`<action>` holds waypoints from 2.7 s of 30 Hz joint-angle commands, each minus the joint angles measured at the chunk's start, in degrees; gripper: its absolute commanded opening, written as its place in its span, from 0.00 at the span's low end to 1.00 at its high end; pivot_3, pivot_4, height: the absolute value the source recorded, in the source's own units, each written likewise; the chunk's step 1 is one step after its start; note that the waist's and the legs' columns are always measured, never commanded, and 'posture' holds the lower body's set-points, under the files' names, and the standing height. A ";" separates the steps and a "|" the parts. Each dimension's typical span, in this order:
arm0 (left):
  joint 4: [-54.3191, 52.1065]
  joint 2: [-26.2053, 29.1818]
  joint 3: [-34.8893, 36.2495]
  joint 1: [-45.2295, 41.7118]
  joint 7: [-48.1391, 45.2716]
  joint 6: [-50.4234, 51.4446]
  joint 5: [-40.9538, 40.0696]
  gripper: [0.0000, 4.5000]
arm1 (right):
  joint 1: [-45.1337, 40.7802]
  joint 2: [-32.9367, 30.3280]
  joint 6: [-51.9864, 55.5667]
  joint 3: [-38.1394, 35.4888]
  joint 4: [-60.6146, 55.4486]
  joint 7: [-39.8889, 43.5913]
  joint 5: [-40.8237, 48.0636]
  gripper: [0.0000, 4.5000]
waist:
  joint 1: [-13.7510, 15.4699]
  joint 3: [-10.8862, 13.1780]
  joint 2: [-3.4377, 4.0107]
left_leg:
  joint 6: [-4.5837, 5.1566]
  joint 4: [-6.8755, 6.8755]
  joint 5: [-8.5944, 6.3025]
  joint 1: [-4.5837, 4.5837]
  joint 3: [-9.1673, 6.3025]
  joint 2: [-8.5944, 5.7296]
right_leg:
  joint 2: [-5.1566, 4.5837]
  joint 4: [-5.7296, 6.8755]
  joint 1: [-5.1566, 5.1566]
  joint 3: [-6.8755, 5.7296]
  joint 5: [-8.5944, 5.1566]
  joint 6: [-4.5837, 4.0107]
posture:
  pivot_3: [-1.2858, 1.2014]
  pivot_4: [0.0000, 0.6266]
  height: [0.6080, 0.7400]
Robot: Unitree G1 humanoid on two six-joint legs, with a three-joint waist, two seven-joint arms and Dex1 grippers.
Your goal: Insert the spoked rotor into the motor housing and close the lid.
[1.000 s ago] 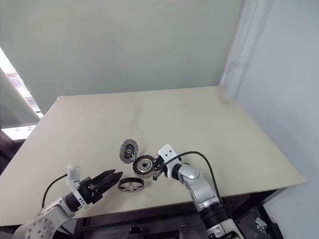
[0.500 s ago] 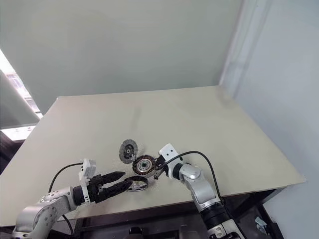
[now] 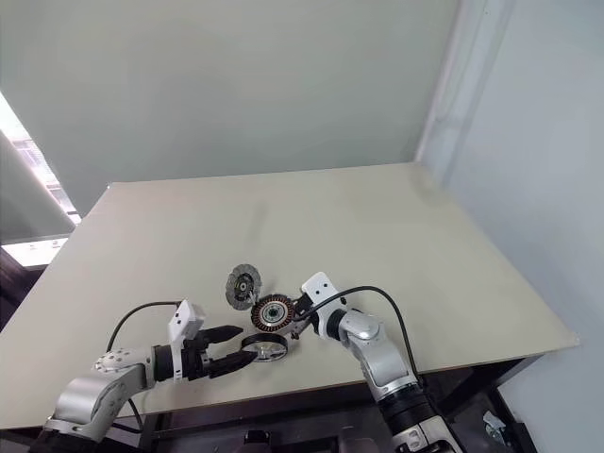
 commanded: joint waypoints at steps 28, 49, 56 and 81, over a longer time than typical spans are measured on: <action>-1.86 -5.05 19.13 3.34 5.37 19.60 -24.49 0.06 | -0.94 0.88 -4.11 -1.03 0.34 -0.63 1.44 0.00 | 0.01 -0.02 0.01 | 0.02 0.14 0.01 0.06 -0.06 0.04 | 0.01 0.12 0.06 -0.02 0.03 0.03 | 0.52 0.00 1.00; 1.33 -25.49 23.35 -2.38 28.54 27.58 -38.93 0.06 | 5.43 -4.95 -3.27 0.94 -5.24 0.01 -0.93 0.00 | -0.01 -0.06 -0.10 | 0.01 0.19 0.00 0.74 -0.12 -0.06 | 0.03 0.00 0.82 0.00 -0.04 -0.07 | 0.52 0.00 1.00; 5.72 -27.38 22.53 -3.91 30.58 24.80 -35.50 0.06 | 8.32 -6.33 -2.35 0.31 -8.43 -0.32 -0.50 0.00 | 0.06 -0.07 -0.13 | 0.01 0.18 0.00 0.77 -0.06 -0.06 | 0.04 -0.01 0.84 0.04 -0.05 -0.07 | 0.52 0.00 1.00; 14.22 -29.10 20.23 -6.45 27.79 17.73 -25.10 0.06 | 10.29 -6.95 -0.59 -0.60 -11.36 -1.05 -0.28 0.00 | 0.02 -0.07 -0.17 | 0.00 0.10 -0.01 0.79 -0.04 -0.06 | 0.03 -0.10 0.86 0.04 -0.06 -0.07 | 0.52 0.00 1.00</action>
